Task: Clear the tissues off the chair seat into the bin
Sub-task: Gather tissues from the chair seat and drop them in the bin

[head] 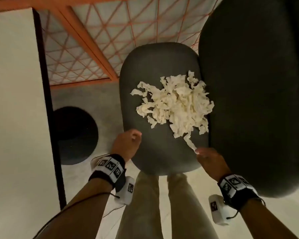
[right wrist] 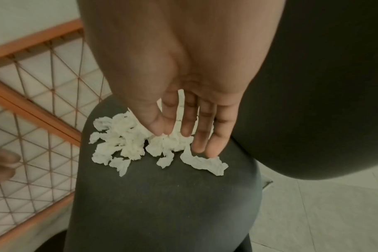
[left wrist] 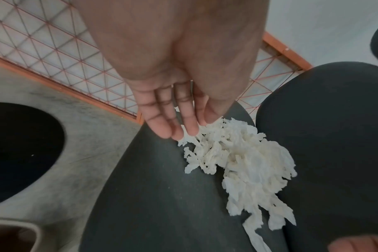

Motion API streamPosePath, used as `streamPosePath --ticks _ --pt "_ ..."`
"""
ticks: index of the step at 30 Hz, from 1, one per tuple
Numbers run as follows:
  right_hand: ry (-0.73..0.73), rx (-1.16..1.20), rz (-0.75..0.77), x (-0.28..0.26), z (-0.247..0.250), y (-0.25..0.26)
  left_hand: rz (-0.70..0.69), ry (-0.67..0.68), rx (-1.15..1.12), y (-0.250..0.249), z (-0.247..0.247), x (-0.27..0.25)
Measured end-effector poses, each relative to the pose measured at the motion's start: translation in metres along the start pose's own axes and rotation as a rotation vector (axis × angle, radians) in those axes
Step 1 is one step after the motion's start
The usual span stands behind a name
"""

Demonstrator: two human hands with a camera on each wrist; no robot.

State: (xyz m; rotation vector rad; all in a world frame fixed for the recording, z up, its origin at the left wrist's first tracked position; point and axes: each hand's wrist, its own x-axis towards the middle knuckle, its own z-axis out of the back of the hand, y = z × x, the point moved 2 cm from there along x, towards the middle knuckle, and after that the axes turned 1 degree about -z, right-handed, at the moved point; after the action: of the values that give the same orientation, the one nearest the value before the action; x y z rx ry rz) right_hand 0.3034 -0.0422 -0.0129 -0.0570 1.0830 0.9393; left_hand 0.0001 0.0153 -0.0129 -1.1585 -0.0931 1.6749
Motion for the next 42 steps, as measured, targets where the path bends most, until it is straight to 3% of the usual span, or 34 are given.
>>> streamPosePath --ticks 7,15,20,26,30,34,38,42 --pt "-0.006 -0.137 -0.024 0.085 -0.029 -0.020 0.017 -0.100 0.123 -0.006 -0.022 0.098" --pt "-0.046 -0.256 0.005 0.131 -0.056 -0.038 0.011 -0.264 0.211 -0.008 -0.040 0.166" --pt "-0.131 -0.190 0.065 0.146 -0.054 -0.038 -0.033 -0.296 0.265 -0.004 -0.047 0.189" --pt "-0.183 0.028 -0.063 0.125 -0.020 -0.025 -0.130 -0.492 -0.009 -0.008 -0.027 0.170" --pt "-0.309 0.141 -0.111 0.098 0.010 -0.011 -0.032 -0.503 -0.357 -0.007 -0.015 0.146" --pt "-0.415 0.111 0.110 0.074 0.034 0.028 0.072 -0.501 -0.752 -0.002 -0.003 0.129" --pt "-0.398 0.210 0.284 0.080 0.037 0.075 0.089 -0.571 -0.553 0.014 0.006 0.128" --pt "-0.174 0.208 0.460 0.109 0.014 0.141 0.087 -0.562 -0.382 0.021 0.004 0.138"
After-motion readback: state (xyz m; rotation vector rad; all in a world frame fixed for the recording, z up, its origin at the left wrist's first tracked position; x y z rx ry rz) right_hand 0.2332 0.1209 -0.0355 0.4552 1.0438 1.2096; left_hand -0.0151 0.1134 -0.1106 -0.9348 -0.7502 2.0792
